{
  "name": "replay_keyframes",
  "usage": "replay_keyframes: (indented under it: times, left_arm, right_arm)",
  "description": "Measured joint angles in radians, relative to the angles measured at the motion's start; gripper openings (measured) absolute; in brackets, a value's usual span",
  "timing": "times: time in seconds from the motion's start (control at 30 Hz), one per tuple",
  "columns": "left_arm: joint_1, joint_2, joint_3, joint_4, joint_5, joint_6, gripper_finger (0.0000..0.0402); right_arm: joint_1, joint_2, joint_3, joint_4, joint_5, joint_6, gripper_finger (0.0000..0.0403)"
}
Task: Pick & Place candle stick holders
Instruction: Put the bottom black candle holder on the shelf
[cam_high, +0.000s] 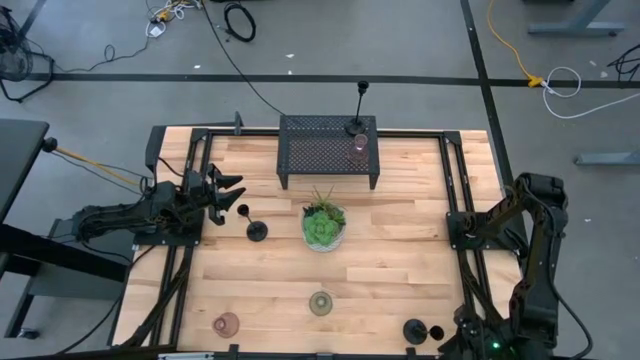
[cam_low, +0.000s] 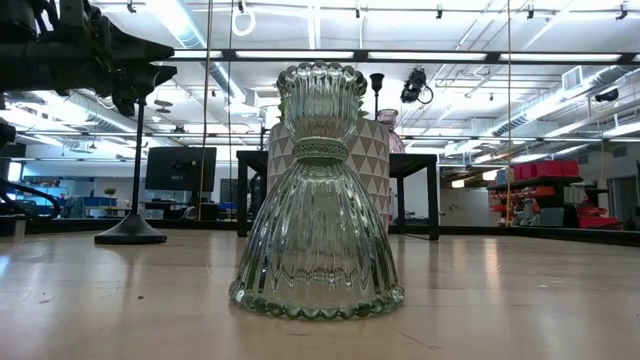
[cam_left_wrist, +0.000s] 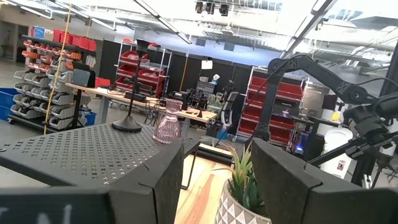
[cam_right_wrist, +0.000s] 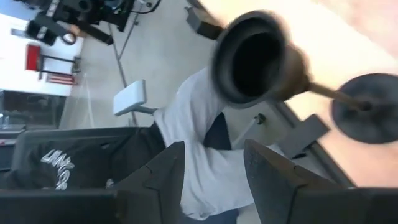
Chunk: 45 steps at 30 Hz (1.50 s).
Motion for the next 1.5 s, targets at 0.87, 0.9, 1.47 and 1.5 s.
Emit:
replay_keyframes:
  times: [0.87, 0.9, 1.47, 1.5]
  left_arm:
    - [0.000, 0.000, 0.000, 0.000, 0.000, 0.000, 0.0190]
    - [0.000, 0.000, 0.000, 0.000, 0.000, 0.000, 0.0190]
    - [0.000, 0.000, 0.000, 0.000, 0.000, 0.000, 0.0190]
    - [0.000, 0.000, 0.000, 0.000, 0.000, 0.000, 0.0190]
  right_arm:
    - [-0.035, -0.072, -0.001, -0.516, 0.008, 0.227, 0.0164]
    - [-0.044, -0.072, -0.001, -0.516, 0.000, 0.244, 0.0164]
    - [-0.270, -0.179, -0.001, -0.416, -0.251, 0.319, 0.0164]
    - [-0.280, -0.188, -0.001, -0.416, -0.265, 0.319, 0.0164]
